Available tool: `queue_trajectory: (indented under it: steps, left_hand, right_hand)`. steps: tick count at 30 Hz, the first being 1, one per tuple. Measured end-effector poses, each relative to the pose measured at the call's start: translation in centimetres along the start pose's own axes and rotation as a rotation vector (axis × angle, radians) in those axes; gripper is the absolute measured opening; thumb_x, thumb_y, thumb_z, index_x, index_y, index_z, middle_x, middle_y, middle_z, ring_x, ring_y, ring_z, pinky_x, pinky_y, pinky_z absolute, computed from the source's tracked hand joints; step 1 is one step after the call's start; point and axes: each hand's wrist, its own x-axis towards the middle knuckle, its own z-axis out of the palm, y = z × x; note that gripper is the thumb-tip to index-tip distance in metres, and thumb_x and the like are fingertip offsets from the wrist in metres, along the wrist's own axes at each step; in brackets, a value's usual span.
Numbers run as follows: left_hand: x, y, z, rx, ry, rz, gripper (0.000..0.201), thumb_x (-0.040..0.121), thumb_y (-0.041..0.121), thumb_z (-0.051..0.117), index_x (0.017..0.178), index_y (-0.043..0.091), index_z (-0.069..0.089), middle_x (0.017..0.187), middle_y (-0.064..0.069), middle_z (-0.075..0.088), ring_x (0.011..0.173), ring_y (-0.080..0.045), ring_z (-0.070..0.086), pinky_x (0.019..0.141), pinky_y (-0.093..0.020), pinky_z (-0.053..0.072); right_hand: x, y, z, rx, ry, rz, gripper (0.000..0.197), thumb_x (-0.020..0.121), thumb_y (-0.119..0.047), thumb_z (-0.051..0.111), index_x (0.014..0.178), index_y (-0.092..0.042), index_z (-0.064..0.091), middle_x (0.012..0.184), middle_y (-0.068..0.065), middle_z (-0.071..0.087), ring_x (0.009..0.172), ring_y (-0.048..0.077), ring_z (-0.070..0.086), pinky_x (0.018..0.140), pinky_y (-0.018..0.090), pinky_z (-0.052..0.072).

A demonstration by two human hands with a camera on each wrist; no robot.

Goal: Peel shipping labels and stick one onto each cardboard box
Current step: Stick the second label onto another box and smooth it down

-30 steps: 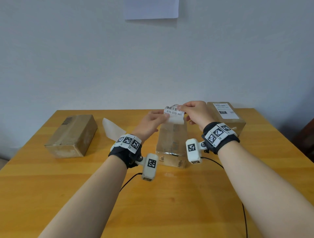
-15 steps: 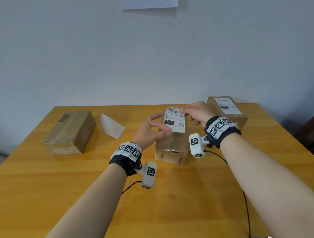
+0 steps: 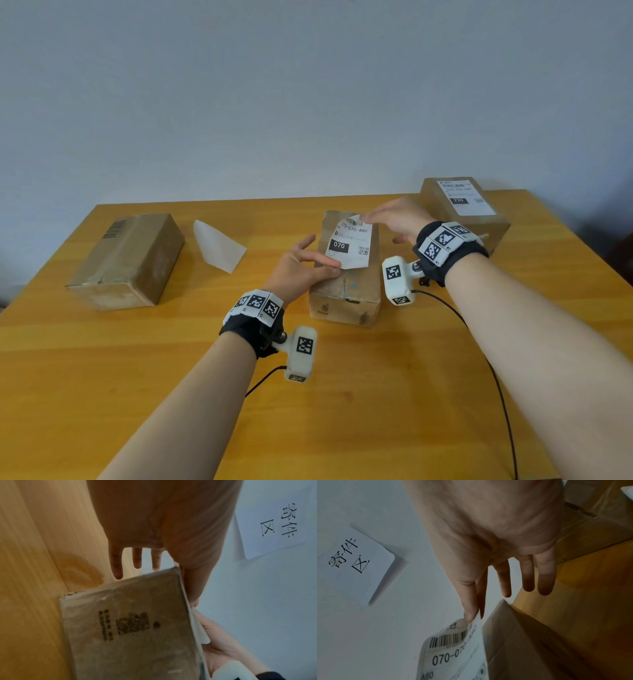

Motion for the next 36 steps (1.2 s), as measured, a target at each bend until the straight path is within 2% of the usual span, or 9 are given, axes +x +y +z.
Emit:
queue_trajectory:
  steps: [7, 11, 15, 18, 22, 26, 29, 33, 36]
  left_hand:
    - [-0.2, 0.3, 0.4, -0.012, -0.017, -0.03, 0.027, 0.08, 0.008, 0.09, 0.077, 0.034, 0.084, 0.166, 0.001, 0.04, 0.155, -0.008, 0.031, 0.123, -0.045, 0.038]
    - [-0.3, 0.7, 0.5, -0.029, -0.034, -0.035, 0.023, 0.082, 0.004, 0.088, 0.082, 0.026, 0.083, 0.164, 0.001, 0.042, 0.153, -0.005, 0.031, 0.122, -0.041, 0.039]
    - [-0.4, 0.8, 0.4, -0.049, -0.056, -0.037, 0.02, 0.084, 0.002, 0.086, 0.087, 0.022, 0.082, 0.163, 0.003, 0.042, 0.135, 0.005, 0.037, 0.097, -0.015, 0.046]
    - [-0.3, 0.7, 0.2, -0.049, -0.061, -0.049, 0.02, 0.084, 0.003, 0.085, 0.087, 0.022, 0.082, 0.158, 0.007, 0.044, 0.131, 0.005, 0.039, 0.087, -0.008, 0.045]
    - [-0.1, 0.6, 0.2, -0.04, -0.072, -0.048, 0.02, 0.083, 0.003, 0.086, 0.087, 0.023, 0.082, 0.154, 0.009, 0.044, 0.139, 0.001, 0.036, 0.097, -0.016, 0.044]
    - [-0.1, 0.8, 0.2, -0.021, -0.077, -0.061, 0.02, 0.083, 0.004, 0.086, 0.088, 0.023, 0.083, 0.16, 0.006, 0.039, 0.135, 0.002, 0.035, 0.101, -0.019, 0.044]
    - [-0.2, 0.9, 0.1, -0.014, -0.089, -0.064, 0.021, 0.083, 0.004, 0.086, 0.087, 0.025, 0.083, 0.161, 0.006, 0.038, 0.137, 0.002, 0.034, 0.112, -0.031, 0.043]
    - [-0.2, 0.9, 0.1, -0.008, -0.097, -0.056, 0.027, 0.083, 0.006, 0.087, 0.079, 0.033, 0.084, 0.162, 0.006, 0.039, 0.147, -0.002, 0.032, 0.12, -0.036, 0.039]
    - [0.0, 0.6, 0.1, 0.018, -0.097, -0.055, 0.028, 0.083, 0.009, 0.088, 0.077, 0.037, 0.085, 0.162, 0.006, 0.039, 0.153, -0.005, 0.03, 0.124, -0.04, 0.036]
  right_hand:
    - [0.2, 0.5, 0.5, -0.002, -0.018, 0.013, 0.033, 0.087, -0.033, 0.084, 0.112, -0.014, 0.076, 0.119, 0.001, 0.065, 0.116, 0.024, 0.054, 0.091, 0.047, 0.051]
    - [0.2, 0.8, 0.7, 0.009, -0.01, 0.023, 0.035, 0.087, -0.034, 0.085, 0.113, -0.013, 0.077, 0.118, 0.002, 0.067, 0.115, 0.026, 0.056, 0.092, 0.048, 0.053]
    - [0.4, 0.9, 1.0, -0.005, -0.002, 0.021, 0.036, 0.086, -0.035, 0.085, 0.113, -0.013, 0.078, 0.119, 0.003, 0.07, 0.116, 0.028, 0.059, 0.089, 0.046, 0.054]
    - [0.4, 0.9, 1.1, -0.025, 0.0, 0.032, 0.035, 0.085, -0.037, 0.086, 0.111, -0.015, 0.078, 0.117, 0.004, 0.072, 0.111, 0.029, 0.064, 0.089, 0.047, 0.058]
    - [0.5, 1.0, 1.0, -0.041, 0.004, 0.026, 0.035, 0.084, -0.038, 0.087, 0.109, -0.016, 0.079, 0.113, 0.003, 0.074, 0.105, 0.028, 0.067, 0.09, 0.049, 0.059]
    - [0.7, 1.0, 1.1, -0.077, 0.009, -0.012, 0.036, 0.085, -0.04, 0.085, 0.11, -0.015, 0.079, 0.112, 0.003, 0.074, 0.099, 0.025, 0.067, 0.086, 0.045, 0.059]
    - [0.8, 0.9, 1.2, -0.105, 0.008, -0.03, 0.036, 0.086, -0.041, 0.085, 0.11, -0.015, 0.079, 0.111, 0.003, 0.076, 0.096, 0.024, 0.068, 0.084, 0.043, 0.059]
    - [0.9, 0.9, 1.3, -0.111, 0.016, -0.044, 0.033, 0.087, -0.038, 0.084, 0.109, -0.014, 0.079, 0.109, 0.003, 0.076, 0.093, 0.021, 0.068, 0.066, 0.032, 0.051]
    - [0.9, 1.1, 1.2, -0.104, 0.01, -0.04, 0.032, 0.088, -0.037, 0.083, 0.11, -0.014, 0.079, 0.108, 0.003, 0.076, 0.089, 0.018, 0.069, 0.06, 0.029, 0.045]
